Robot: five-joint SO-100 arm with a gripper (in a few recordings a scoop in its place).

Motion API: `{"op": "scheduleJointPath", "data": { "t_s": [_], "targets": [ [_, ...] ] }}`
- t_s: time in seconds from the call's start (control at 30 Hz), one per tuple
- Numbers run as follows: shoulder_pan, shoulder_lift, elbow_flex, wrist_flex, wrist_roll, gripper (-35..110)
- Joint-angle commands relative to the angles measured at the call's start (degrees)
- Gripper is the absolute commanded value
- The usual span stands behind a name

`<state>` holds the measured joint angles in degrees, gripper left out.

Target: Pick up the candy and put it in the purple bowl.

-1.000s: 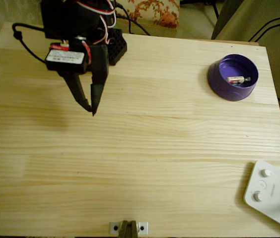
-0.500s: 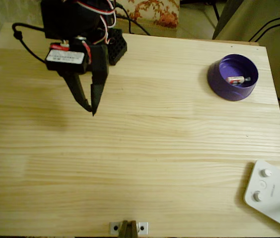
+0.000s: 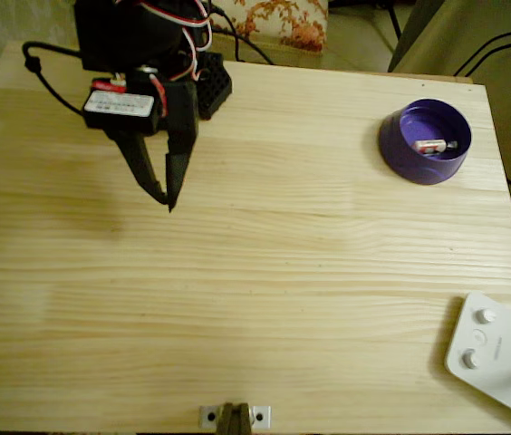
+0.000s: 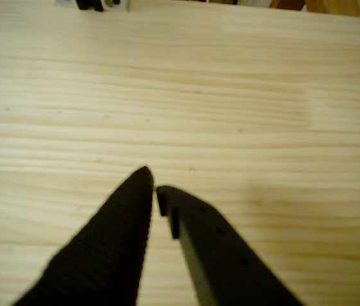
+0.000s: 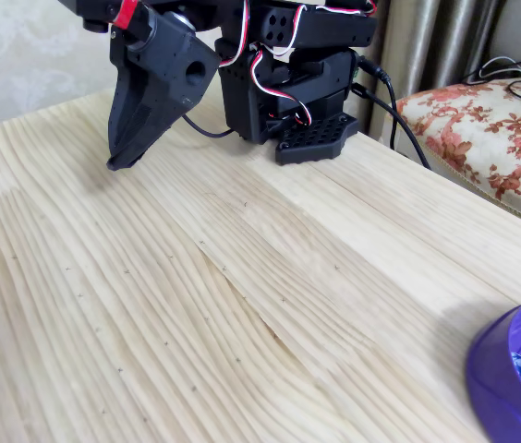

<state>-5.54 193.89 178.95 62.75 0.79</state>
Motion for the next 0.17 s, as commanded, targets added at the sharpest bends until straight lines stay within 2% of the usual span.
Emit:
{"op": "scheduleJointPath", "data": {
  "t_s": [0.0,0.13],
  "targets": [
    [-0.1,4.0,-0.8,0.6,1.0,0],
    [-0.1,4.0,-0.8,0.6,1.0,0]
  ]
}}
